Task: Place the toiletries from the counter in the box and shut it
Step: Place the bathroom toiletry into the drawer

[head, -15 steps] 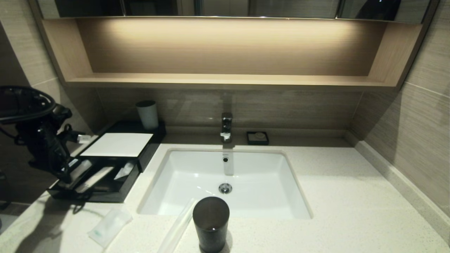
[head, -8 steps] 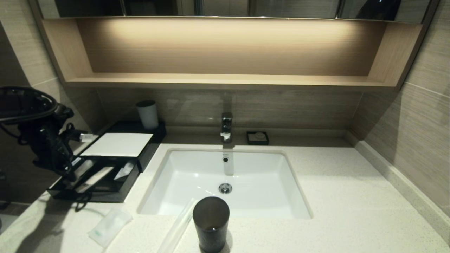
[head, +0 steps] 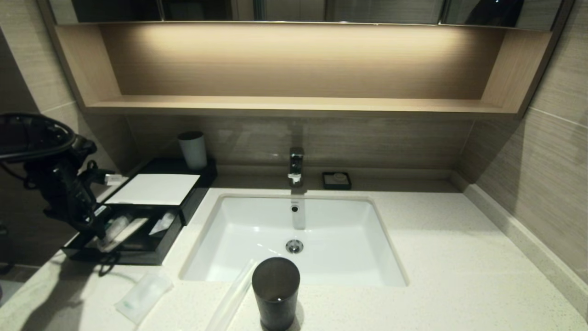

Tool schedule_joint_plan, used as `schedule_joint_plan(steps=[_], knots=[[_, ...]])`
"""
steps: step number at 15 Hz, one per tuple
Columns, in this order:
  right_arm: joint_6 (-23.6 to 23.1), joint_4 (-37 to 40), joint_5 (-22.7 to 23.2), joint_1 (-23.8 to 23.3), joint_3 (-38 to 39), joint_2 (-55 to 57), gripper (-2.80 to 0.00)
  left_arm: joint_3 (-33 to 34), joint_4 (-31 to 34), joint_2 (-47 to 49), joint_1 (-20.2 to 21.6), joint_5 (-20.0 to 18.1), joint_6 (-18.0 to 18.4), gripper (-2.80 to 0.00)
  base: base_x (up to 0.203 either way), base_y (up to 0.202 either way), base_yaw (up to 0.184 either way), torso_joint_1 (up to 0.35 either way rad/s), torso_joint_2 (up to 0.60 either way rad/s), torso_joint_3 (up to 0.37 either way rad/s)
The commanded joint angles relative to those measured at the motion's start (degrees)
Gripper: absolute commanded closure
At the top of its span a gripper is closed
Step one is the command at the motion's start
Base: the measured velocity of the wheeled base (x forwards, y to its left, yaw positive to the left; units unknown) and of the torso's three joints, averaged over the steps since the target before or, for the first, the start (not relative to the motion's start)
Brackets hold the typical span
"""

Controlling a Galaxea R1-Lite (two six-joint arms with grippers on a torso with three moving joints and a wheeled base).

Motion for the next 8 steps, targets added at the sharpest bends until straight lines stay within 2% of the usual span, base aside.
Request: schedule_joint_plan(steps=[1, 5, 8], knots=[[0.0, 0.0, 0.0, 0.0, 0.1, 0.0, 0.00, 0.0, 0.4, -0.6, -0.4, 0.0, 0.1, -2.80, 0.000, 0.000, 0.000, 0.000, 0.00, 0.000], [0.0, 0.0, 0.0, 0.0, 0.1, 0.0, 0.00, 0.0, 0.6, -3.4, -1.0, -0.2, 0.0, -2.80, 0.000, 0.000, 0.000, 0.000, 0.00, 0.000], [0.0, 0.0, 0.0, 0.0, 0.1, 0.0, 0.00, 0.0, 0.7, -7.0, -1.7, -3.6, -1.8, -2.80, 0.000, 0.000, 0.000, 0.000, 0.00, 0.000]])
